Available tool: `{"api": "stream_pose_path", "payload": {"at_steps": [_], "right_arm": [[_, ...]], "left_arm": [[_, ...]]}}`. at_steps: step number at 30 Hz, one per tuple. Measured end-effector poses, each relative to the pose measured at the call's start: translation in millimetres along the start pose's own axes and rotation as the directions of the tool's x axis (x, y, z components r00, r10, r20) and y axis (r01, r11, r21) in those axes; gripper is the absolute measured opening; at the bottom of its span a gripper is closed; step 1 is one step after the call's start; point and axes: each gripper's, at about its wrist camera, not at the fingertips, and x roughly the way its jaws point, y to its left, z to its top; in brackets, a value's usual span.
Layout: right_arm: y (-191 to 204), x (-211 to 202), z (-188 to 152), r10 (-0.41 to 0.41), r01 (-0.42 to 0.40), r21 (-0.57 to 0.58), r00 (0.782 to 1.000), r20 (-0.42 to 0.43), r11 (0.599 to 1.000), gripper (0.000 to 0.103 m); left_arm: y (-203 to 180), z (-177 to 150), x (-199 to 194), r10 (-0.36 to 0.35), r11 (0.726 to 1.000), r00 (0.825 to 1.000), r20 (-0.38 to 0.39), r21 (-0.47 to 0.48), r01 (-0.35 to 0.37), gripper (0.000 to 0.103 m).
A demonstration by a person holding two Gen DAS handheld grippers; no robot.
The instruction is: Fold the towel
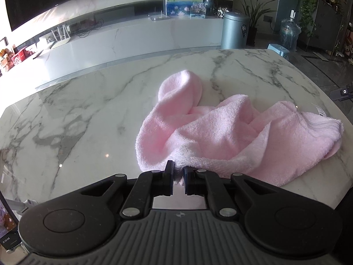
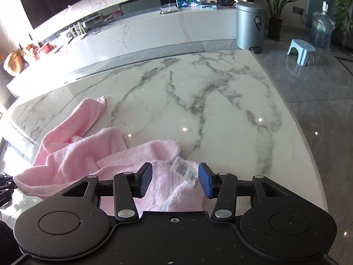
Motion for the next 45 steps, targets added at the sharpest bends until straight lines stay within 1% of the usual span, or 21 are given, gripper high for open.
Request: {"api": "stream_pose_path", "payload": {"at_steps": [1,2,4,6,9,13,18,21,24,26,28,30,35,37,39,40,41,43,45], "right_arm": [[2.5,6.6,3.4,0.002,-0.003,-0.053,1.000,-0.023,0.999,0.045],[6.9,16.3,6.6,0.008,-0.016,-0.131,0.998,-0.057,0.991,0.045],[14.6,33.8,9.0,0.032,-0.063,-0.265,0.993,-0.117,0.962,0.045],[21.8,50.8,8.8,0.055,-0.125,-0.386,0.981,-0.188,0.914,0.045],[30.6,70.1,8.9,0.066,-0.198,-0.515,0.962,-0.263,0.834,0.045],[37.6,87.2,15.0,0.079,-0.266,-0.576,0.941,-0.329,0.773,0.045],[49.8,101.9,18.3,0.084,-0.343,-0.651,0.915,-0.394,0.677,0.045],[56.6,108.1,18.3,0.072,-0.371,-0.688,0.903,-0.423,0.624,0.045],[58.7,114.9,17.5,0.060,-0.387,-0.711,0.897,-0.438,0.587,0.045],[58.4,118.2,17.0,0.062,-0.399,-0.721,0.893,-0.446,0.567,0.045],[58.2,120.7,17.5,0.070,-0.413,-0.717,0.887,-0.457,0.561,0.045],[59.7,121.4,16.5,0.066,-0.414,-0.722,0.886,-0.458,0.554,0.045],[62.7,120.9,12.9,0.058,-0.402,-0.724,0.891,-0.449,0.561,0.043],[63.7,119.5,11.2,0.060,-0.397,-0.726,0.895,-0.442,0.561,0.037],[65.7,115.7,8.3,0.061,-0.393,-0.739,0.899,-0.433,0.547,0.026],[66.6,113.4,7.3,0.062,-0.390,-0.747,0.903,-0.426,0.538,0.023],[67.3,111.0,6.6,0.064,-0.386,-0.756,0.906,-0.419,0.529,0.016],[68.0,106.2,5.9,0.068,-0.379,-0.769,0.912,-0.405,0.514,0.013],[66.4,101.2,7.3,0.073,-0.373,-0.775,0.916,-0.394,0.510,0.011]], "left_arm": [[0.1,1.5,2.7,0.000,1.000,1.000,-0.005,0.004,0.000,0.007],[0.3,3.1,4.8,0.001,1.000,1.000,-0.008,0.009,-0.001,0.007],[0.6,7.0,9.2,0.005,1.000,1.000,-0.014,0.026,-0.005,0.007],[1.7,11.5,13.2,0.012,0.999,1.000,-0.021,0.043,-0.011,0.007],[4.0,17.0,19.1,0.024,0.997,0.999,-0.030,0.067,-0.022,0.007],[9.0,22.6,28.8,0.032,0.996,0.998,-0.050,0.085,-0.028,0.007],[15.6,28.4,42.5,0.012,0.996,0.996,-0.085,0.092,-0.004,0.007],[16.2,32.2,51.2,0.004,0.993,0.993,-0.115,0.121,0.010,0.007],[14.9,36.6,58.5,-0.001,0.987,0.991,-0.137,0.157,0.023,0.007],[13.8,39.4,62.4,-0.002,0.984,0.989,-0.148,0.178,0.028,0.008],[13.6,41.8,65.2,-0.002,0.981,0.988,-0.157,0.191,0.032,0.007],[13.6,43.3,67.8,-0.003,0.979,0.986,-0.164,0.198,0.036,0.007],[15.0,42.0,71.5,0.000,0.980,0.985,-0.171,0.196,0.034,0.008],[15.5,41.8,71.2,0.001,0.980,0.985,-0.172,0.194,0.033,0.008],[15.6,41.7,70.6,0.002,0.980,0.985,-0.173,0.195,0.032,0.008],[15.5,41.8,70.4,0.004,0.980,0.985,-0.174,0.196,0.031,0.008],[15.2,42.1,70.4,0.005,0.980,0.985,-0.175,0.197,0.030,0.008],[14.6,42.5,69.7,0.009,0.979,0.984,-0.175,0.203,0.028,0.008],[14.2,42.5,69.1,0.011,0.978,0.984,-0.176,0.209,0.027,0.008]]}}
